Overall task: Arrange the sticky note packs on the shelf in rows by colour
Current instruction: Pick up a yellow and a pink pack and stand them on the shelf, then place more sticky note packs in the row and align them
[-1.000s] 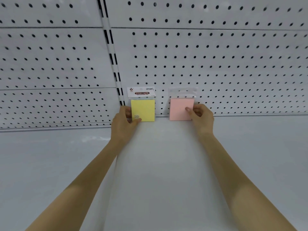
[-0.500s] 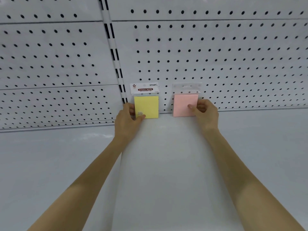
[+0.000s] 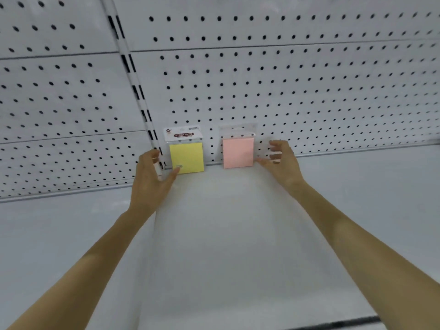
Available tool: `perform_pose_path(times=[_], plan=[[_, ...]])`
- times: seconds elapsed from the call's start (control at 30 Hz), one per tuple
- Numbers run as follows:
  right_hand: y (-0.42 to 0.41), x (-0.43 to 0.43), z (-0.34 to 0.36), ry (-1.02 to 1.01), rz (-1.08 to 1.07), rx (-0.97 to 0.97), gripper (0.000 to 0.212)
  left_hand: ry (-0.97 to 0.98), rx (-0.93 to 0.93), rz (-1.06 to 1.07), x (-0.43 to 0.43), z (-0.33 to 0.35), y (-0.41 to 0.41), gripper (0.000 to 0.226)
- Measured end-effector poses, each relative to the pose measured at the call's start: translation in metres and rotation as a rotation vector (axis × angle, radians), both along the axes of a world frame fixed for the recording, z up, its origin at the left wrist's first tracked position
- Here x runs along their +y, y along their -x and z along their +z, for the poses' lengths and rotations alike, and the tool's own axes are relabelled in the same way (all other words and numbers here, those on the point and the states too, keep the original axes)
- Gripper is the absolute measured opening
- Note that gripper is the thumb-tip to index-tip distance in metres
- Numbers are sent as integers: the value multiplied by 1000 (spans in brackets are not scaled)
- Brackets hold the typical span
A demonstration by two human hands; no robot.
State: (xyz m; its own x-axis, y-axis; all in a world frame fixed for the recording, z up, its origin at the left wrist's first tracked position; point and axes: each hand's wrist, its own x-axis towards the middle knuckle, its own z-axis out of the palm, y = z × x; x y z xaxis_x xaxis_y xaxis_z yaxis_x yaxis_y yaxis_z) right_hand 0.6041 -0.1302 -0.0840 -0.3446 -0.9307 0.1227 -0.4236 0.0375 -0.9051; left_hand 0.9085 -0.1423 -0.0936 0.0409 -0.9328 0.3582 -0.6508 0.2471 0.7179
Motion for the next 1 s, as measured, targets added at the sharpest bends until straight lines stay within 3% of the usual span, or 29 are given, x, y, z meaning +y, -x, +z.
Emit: perform_pose_path(times=[0.2, 0.33, 0.43, 0.57, 0.8, 0.9, 1.0], plan=[[78, 46, 37, -83, 278, 667, 68, 168, -667, -104, 27, 49, 15, 61], [145, 84, 75, -70, 357, 1099, 68, 248, -854, -185, 56, 83, 76, 66], [209, 116, 94, -89, 354, 1252, 69, 300, -949, -265, 81, 104, 149, 66], [311, 175, 110, -156, 300, 1310, 69, 356, -979, -346, 110, 116, 267, 66], [486, 310, 98, -415, 137, 1189, 63, 391, -1026, -586, 159, 107, 465, 71], [548, 348, 94, -586, 76, 1071, 65, 381, -1027, -661, 174, 102, 530, 70], [591, 368, 89, -562, -20, 887, 69, 384, -1015, -737, 181, 95, 585, 72]])
